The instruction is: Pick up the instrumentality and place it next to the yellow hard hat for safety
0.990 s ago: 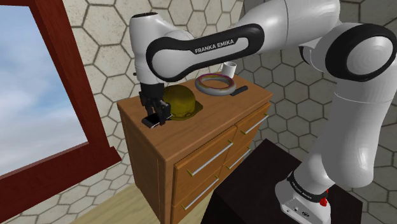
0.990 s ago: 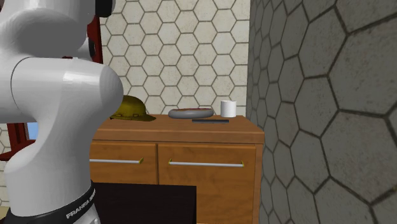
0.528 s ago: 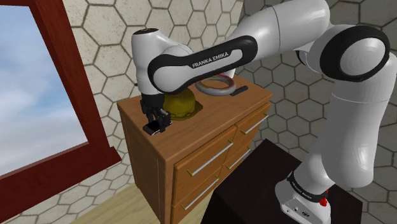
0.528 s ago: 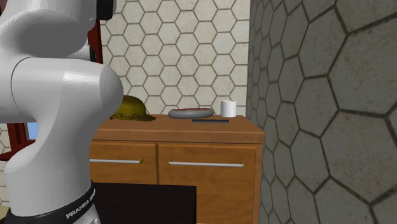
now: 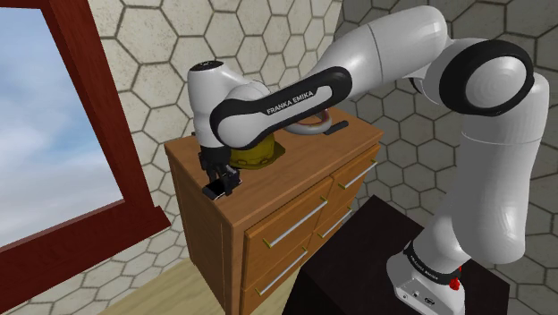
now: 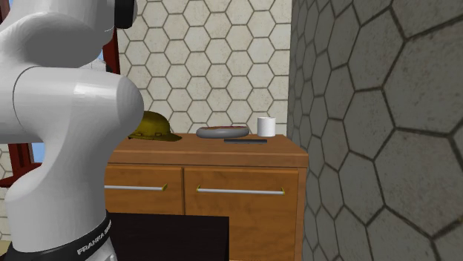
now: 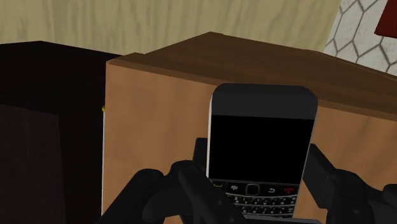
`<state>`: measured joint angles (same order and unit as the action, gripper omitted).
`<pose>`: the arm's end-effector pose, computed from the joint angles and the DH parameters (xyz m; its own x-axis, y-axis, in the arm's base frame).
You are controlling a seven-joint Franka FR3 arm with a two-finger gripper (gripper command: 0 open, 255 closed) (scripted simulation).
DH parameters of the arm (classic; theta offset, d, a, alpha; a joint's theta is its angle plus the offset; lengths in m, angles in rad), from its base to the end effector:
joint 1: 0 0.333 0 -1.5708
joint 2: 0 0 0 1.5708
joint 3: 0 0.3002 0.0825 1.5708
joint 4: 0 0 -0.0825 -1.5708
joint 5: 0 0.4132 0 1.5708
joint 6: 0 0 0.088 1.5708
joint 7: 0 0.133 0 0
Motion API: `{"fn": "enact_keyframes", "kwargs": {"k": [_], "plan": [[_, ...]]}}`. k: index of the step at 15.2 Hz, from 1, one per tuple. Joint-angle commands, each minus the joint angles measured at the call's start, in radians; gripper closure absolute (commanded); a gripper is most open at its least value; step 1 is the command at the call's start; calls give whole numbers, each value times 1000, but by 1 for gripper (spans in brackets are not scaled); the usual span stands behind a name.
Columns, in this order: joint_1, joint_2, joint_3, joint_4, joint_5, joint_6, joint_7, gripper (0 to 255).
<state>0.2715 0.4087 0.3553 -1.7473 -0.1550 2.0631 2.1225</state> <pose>0.5497 0.3688 0.2904 0.1310 -0.9910 0.0273 -0.9899 -0.1292 0.0582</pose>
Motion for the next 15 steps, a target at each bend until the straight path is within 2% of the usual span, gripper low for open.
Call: {"fn": "enact_keyframes", "kwargs": {"k": [1, 6, 7, 12, 15], "plan": [[2, 4, 0, -1, -2, 6, 3, 255], [2, 4, 0, -1, -2, 6, 3, 255], [2, 4, 0, -1, -2, 6, 3, 0], [2, 4, 0, -1, -2, 6, 3, 0], [0, -28, 7, 57, 14, -82, -8, 0]]}}
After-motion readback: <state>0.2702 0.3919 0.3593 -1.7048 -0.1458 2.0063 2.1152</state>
